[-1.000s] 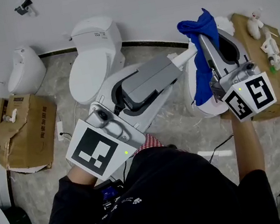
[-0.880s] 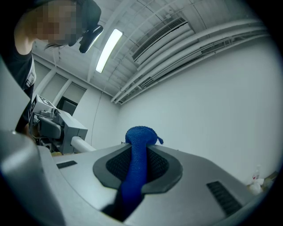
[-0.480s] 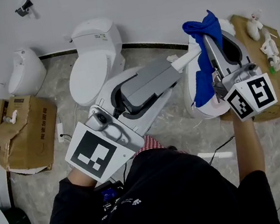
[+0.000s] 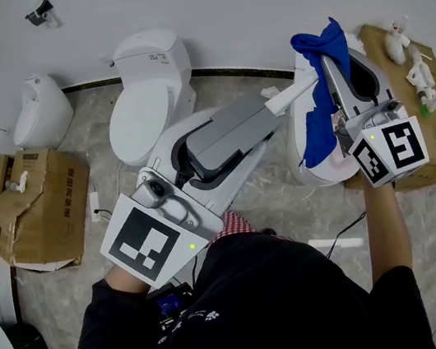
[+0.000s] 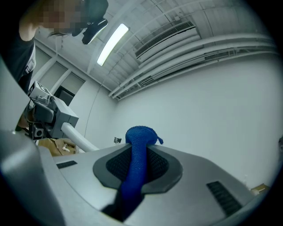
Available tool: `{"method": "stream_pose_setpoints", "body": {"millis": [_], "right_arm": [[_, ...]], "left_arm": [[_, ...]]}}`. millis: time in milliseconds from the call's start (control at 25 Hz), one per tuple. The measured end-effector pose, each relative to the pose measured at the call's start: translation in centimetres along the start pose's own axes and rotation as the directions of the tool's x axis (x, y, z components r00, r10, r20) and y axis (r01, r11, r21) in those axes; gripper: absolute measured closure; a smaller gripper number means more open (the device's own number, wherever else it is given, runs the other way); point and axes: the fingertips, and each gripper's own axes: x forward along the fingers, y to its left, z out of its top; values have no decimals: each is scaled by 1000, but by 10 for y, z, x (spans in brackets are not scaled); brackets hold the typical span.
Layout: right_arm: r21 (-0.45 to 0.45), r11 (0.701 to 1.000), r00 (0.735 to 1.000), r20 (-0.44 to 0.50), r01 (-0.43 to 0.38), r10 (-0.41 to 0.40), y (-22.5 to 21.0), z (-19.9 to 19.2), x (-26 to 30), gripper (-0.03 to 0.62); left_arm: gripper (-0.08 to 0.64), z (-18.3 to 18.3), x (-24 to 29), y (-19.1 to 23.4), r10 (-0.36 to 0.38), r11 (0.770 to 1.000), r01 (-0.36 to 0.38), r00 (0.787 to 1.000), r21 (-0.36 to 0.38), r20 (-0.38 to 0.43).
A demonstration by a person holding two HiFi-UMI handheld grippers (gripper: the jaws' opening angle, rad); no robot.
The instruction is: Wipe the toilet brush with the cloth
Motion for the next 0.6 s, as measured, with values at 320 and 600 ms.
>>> {"method": "stream_pose_setpoints", "body": {"millis": [320,600], "right_arm": [[-12,1000,1000,-17,21,-22,-10,-7,0,526],[-28,998,998,-38,54,-55,-18,-14,-1,526]], "left_arm": [[384,0,0,0,3,1000,-3,1000,-12,2],[383,-3,0,0,2,1000,-2,1000,-22,-3]]}}
